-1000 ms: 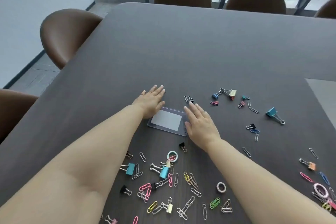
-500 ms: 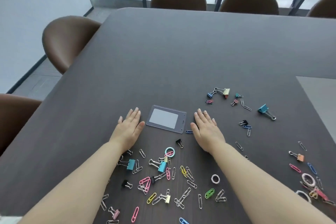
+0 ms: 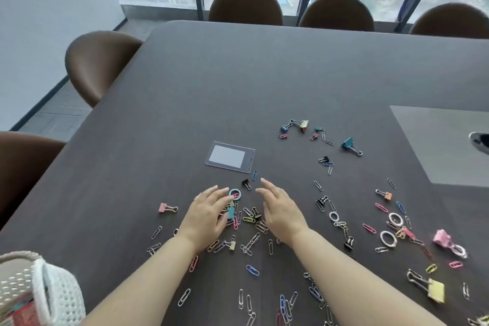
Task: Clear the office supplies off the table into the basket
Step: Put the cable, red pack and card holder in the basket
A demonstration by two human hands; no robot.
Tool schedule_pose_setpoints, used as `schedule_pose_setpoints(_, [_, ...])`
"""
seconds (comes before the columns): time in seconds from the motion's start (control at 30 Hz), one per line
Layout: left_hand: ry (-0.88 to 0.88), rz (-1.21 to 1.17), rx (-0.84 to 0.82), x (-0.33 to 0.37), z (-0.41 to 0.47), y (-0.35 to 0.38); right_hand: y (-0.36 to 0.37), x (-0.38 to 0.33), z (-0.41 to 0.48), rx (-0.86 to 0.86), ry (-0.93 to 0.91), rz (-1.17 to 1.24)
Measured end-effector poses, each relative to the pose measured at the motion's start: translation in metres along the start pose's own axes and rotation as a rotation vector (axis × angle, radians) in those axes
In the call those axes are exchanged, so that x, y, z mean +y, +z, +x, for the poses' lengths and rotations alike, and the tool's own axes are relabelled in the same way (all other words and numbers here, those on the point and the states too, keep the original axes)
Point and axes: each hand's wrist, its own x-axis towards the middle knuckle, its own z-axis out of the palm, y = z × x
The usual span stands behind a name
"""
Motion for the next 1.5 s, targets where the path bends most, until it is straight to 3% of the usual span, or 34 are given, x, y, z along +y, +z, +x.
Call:
schedule_pose_setpoints(0.23, [-0.039, 0.127, -0.129, 0.000, 0.117, 0.001, -0.036, 0.062, 0.086, 0.080, 0.197, -0.205])
schedule_pose_setpoints(0.4, [-0.209, 0.224, -0.241, -0.015, 0.172, 0.027, -0.054, 0.105, 0.157, 0.099, 0.320, -0.321])
schedule_pose_setpoints(0.6, [-0.212, 0.220, -0.124, -0.023, 0.168, 0.041, -0.039, 0.115, 0.191, 0.043, 0.327, -0.285])
schedule_pose_setpoints(0.77, [-0.229, 0.100, 0.138, -0.018, 0.163, 0.035, -0.024, 0.097, 0.145, 0.056, 0.237, -0.245])
schedule_pose_setpoints(0.93, [-0.332, 0.250, -0.048, -0.008, 0.162, 0.019, -0.004, 0.061, 0.050, -0.003, 0.088, -0.263])
schedule_pose_setpoints(1.03, [-0.366, 0.217, -0.067, -0.004, 0.163, 0.014, -0.023, 0.063, 0.043, 0.107, 0.123, -0.200])
schedule_pose_setpoints(1.13, [-0.449, 0.177, -0.078, 0.003, 0.167, 0.016, -0.053, 0.097, 0.069, 0.196, 0.298, -0.186])
schedule_pose_setpoints(1.33, [-0.480, -0.023, 0.146, 0.001, 0.175, 0.034, -0.094, 0.181, 0.110, 0.175, 0.674, -0.228])
schedule_pose_setpoints(1.4, [-0.474, -0.079, 0.179, -0.001, 0.178, 0.035, -0.088, 0.189, 0.117, 0.120, 0.677, -0.230])
schedule_pose_setpoints(1.5, [-0.478, -0.110, 0.205, -0.002, 0.179, 0.034, -0.064, 0.162, 0.116, 0.125, 0.481, -0.260])
